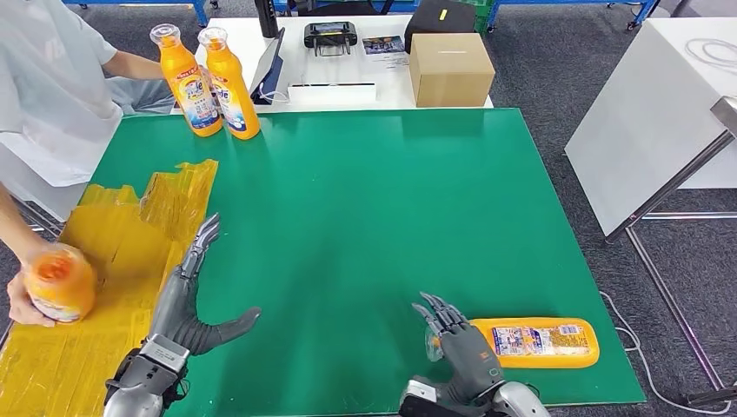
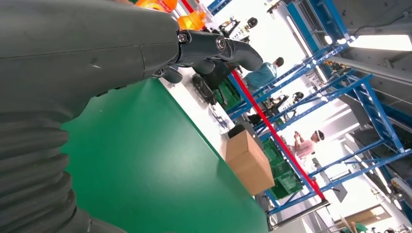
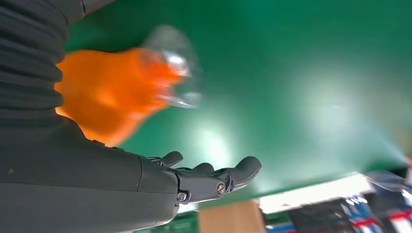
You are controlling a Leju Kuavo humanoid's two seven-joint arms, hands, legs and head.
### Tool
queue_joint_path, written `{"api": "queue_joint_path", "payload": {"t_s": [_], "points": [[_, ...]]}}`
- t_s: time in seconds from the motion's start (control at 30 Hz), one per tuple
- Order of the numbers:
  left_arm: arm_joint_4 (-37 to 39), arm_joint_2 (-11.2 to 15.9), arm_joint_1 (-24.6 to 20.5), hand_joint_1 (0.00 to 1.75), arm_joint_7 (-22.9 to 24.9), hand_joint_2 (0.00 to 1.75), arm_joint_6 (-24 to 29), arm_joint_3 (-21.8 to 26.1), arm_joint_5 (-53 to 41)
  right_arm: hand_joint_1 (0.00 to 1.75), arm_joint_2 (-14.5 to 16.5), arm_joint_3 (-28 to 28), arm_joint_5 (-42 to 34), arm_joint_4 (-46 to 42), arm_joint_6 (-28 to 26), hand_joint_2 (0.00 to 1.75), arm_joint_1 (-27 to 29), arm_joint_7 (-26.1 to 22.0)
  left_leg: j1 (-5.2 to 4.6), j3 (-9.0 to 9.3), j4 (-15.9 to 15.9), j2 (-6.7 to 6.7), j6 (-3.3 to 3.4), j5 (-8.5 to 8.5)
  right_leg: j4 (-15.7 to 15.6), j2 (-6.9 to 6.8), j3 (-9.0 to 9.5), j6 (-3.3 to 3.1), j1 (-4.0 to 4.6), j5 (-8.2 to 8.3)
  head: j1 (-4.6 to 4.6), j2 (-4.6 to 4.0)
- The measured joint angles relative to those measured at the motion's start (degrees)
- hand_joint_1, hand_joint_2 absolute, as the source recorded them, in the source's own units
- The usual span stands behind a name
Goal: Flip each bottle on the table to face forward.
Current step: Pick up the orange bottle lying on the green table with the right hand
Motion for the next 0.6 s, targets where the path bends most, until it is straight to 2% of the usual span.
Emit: {"api": "queue_joint_path", "payload": {"t_s": [0.23, 0.6], "points": [[0.0, 0.0, 0.1, 0.00, 0.0, 1.75, -0.4, 0.5, 0.1, 0.00, -4.2, -3.2, -0.1, -1.3, 0.7, 1.75, 2.9, 1.2, 0.00, 0.01, 0.0, 0.00, 0.00, 0.00, 0.0, 0.01, 0.01, 0.00, 0.00, 0.00, 0.01, 0.00], [0.0, 0.0, 0.1, 0.00, 0.2, 1.75, -0.4, 0.5, 0.0, 0.00, -6.0, -4.4, 0.4, -2.0, 1.1, 1.75, 4.1, 1.8, 0.01, 0.02, 0.0, 0.01, 0.00, 0.00, 0.0, 0.01, 0.00, 0.00, 0.01, 0.00, 0.01, 0.00]]}}
